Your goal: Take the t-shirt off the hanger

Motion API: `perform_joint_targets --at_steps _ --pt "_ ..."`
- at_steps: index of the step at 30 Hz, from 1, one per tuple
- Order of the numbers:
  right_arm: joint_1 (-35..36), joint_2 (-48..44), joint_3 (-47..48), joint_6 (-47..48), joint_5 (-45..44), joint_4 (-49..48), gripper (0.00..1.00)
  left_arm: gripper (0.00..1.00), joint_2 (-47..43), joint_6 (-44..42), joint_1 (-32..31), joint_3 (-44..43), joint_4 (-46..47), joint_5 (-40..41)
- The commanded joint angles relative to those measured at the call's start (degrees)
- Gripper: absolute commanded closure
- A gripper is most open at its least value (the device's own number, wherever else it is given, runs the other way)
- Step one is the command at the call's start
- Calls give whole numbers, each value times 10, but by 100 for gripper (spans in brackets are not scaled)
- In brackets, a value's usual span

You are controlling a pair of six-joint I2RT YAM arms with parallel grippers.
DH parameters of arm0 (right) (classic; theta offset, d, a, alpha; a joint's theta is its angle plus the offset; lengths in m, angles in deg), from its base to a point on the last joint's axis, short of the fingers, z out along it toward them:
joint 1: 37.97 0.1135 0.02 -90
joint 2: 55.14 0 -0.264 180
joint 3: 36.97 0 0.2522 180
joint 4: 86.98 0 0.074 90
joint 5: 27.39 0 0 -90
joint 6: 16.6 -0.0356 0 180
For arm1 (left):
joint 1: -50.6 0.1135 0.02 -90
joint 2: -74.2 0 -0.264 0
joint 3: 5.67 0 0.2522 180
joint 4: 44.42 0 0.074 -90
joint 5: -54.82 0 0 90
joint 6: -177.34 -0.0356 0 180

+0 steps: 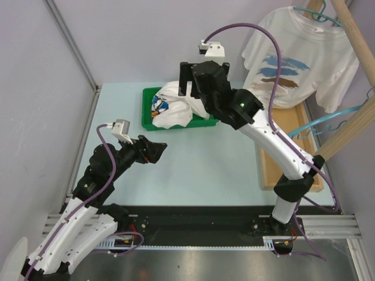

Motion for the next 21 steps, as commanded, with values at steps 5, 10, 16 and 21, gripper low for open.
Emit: perform_joint_targets --at_steps 5,10,16,21 --pt "-51 103 -32 3 -111 -25 0 8 -82 3 0 5 -12 79" --pt "-71 157 -79 33 -157 -87 0 8 -136 -31 -1 0 -44 160" --pt "-115 221 -121 101 -219 -174 0 7 -140 -53 -8 4 -41 155" --pt "-178 273 -130 172 -232 -230 0 6 -123 -35 -26 12 -9 126"
